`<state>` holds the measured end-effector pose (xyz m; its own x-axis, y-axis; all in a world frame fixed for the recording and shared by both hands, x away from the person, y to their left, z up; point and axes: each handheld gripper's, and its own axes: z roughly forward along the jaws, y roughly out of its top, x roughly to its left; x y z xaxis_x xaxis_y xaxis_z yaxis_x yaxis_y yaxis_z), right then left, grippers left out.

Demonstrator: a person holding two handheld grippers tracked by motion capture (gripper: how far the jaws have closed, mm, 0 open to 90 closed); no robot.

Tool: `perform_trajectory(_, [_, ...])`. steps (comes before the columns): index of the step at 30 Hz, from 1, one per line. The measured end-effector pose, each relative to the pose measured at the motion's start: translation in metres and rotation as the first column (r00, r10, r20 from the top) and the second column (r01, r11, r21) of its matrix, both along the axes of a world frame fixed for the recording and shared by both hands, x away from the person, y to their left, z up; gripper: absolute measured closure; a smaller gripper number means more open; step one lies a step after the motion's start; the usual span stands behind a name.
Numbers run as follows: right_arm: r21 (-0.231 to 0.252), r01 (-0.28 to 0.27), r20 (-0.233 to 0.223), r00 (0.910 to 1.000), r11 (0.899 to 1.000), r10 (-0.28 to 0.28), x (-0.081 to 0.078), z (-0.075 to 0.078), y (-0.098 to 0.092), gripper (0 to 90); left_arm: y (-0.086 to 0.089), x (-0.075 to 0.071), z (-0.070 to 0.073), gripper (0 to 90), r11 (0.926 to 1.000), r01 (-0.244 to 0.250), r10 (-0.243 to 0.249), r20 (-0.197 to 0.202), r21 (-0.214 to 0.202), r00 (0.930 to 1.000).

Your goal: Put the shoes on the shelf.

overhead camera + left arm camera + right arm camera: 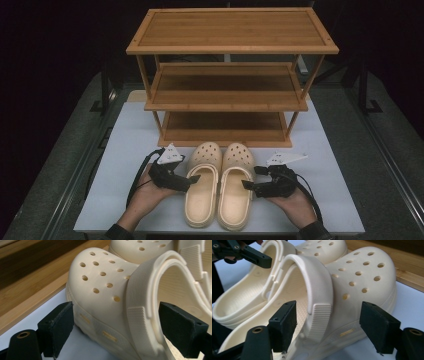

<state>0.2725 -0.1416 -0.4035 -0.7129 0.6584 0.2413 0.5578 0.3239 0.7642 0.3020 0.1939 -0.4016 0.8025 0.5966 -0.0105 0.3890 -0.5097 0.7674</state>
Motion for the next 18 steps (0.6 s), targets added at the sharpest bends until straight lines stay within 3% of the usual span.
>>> perform_trajectory(5, [-0.038, 0.018, 0.002, 0.9998, 0.999, -0.018, 0.003, -0.004, 0.003, 28.6, -0.003, 0.002, -0.003, 14.1, 0.9998, -0.012, 0.012, 0.000, 0.016, 0.9999])
perform_trajectory(18, [-0.056, 0.052, 0.004, 0.9987, 0.997, -0.051, 0.004, -0.002, -0.007, 29.0, 0.011, 0.004, -0.002, 14.7, 0.9990, -0.033, 0.032, 0.007, 0.029, 0.9995])
